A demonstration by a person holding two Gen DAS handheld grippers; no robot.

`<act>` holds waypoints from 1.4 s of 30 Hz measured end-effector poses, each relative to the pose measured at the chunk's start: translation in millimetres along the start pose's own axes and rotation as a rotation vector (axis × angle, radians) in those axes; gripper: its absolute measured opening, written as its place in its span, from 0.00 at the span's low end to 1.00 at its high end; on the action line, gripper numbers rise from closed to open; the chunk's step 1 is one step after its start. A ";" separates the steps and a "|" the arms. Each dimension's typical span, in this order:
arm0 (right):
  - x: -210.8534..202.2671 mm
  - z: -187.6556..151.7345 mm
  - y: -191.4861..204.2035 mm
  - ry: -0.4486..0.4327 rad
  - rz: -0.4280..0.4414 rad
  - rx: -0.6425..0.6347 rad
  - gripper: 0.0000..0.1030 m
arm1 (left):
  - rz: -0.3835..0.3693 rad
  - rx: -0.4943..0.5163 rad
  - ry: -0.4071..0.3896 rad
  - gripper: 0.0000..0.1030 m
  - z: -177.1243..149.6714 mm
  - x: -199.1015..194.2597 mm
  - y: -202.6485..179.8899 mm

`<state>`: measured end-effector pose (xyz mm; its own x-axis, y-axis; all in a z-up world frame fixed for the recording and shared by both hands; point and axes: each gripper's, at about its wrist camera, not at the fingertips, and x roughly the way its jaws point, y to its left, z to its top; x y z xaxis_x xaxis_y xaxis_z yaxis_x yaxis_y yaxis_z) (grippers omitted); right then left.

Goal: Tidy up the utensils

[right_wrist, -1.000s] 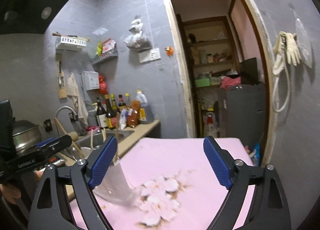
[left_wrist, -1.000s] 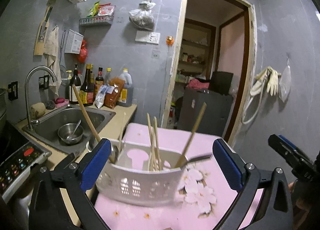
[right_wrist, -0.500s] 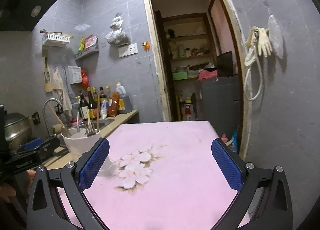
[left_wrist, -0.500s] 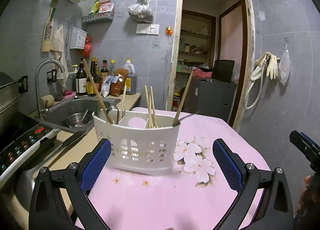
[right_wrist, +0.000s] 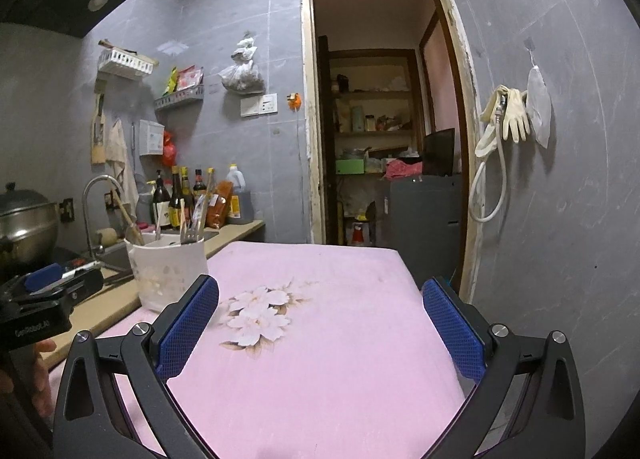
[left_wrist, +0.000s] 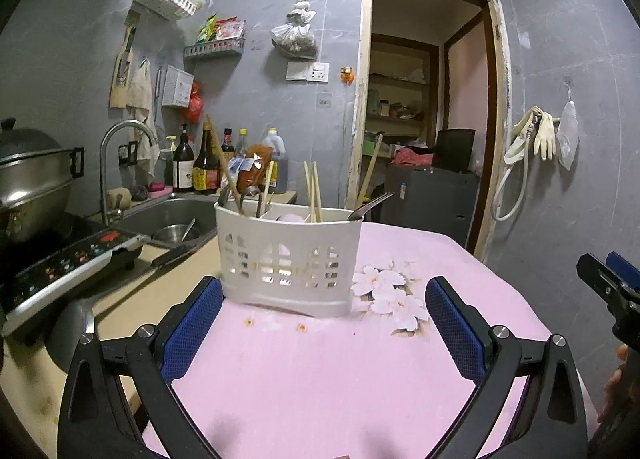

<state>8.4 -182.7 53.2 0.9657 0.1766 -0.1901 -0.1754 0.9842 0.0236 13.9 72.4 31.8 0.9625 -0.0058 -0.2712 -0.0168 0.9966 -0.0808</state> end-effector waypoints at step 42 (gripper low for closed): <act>2.5 -4.3 -0.1 0.023 0.020 0.012 1.00 | 0.012 -0.033 0.003 0.97 -5.2 -5.7 8.6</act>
<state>10.0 -182.3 48.5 0.9572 0.1966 -0.2122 -0.1926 0.9805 0.0398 6.8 80.6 27.6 0.9612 0.0062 -0.2756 -0.0377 0.9933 -0.1093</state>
